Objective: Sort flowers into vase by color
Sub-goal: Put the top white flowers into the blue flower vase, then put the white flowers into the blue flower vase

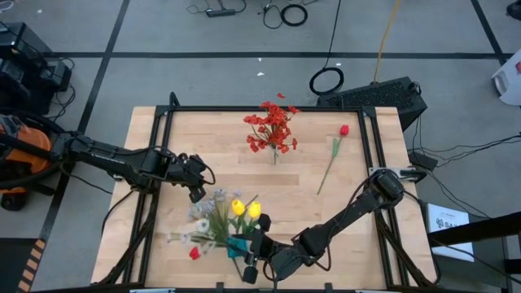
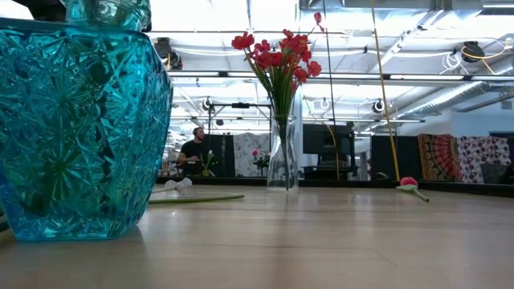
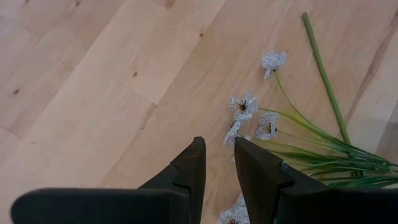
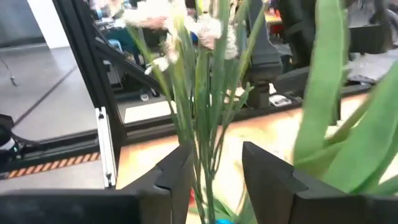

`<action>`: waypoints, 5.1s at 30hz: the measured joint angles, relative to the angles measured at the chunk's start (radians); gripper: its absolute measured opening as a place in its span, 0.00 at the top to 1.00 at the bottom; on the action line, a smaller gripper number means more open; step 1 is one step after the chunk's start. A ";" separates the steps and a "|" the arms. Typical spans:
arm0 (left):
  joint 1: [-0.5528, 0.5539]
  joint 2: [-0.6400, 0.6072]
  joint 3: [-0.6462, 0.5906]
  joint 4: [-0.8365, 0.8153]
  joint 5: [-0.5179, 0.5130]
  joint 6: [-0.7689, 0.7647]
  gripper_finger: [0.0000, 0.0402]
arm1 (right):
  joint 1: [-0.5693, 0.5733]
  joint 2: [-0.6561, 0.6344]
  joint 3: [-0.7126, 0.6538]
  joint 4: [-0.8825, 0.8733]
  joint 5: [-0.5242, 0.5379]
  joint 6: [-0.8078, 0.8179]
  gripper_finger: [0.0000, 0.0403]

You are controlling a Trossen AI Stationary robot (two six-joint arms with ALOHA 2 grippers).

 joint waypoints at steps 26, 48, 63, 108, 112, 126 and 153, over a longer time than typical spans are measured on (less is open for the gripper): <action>0.002 0.000 0.000 -0.022 0.000 -0.004 0.78 | 0.047 -0.337 0.000 -0.961 -0.071 0.858 0.95; -0.041 0.000 0.000 -0.294 0.127 -0.652 0.78 | -0.012 -0.299 -0.126 -1.473 -0.542 1.571 1.00; -0.500 0.035 0.000 -0.137 -0.029 -1.391 0.78 | -0.053 -0.724 -0.759 -0.994 -0.568 1.472 1.00; -0.459 0.707 0.240 0.132 -0.184 -1.559 0.78 | -0.182 -0.811 -0.924 -0.788 -0.598 1.059 1.00; -0.417 0.739 0.240 0.105 -0.148 -1.514 0.78 | -0.182 -0.811 -0.925 -0.782 -0.598 1.059 1.00; -0.371 0.702 0.238 -0.352 -0.101 -1.488 0.99 | -0.180 -0.811 -0.925 -0.760 -0.595 1.062 1.00; -0.129 0.102 0.000 -0.391 -0.208 -1.107 0.94 | -0.181 -0.810 -0.925 -0.709 -0.515 1.256 1.00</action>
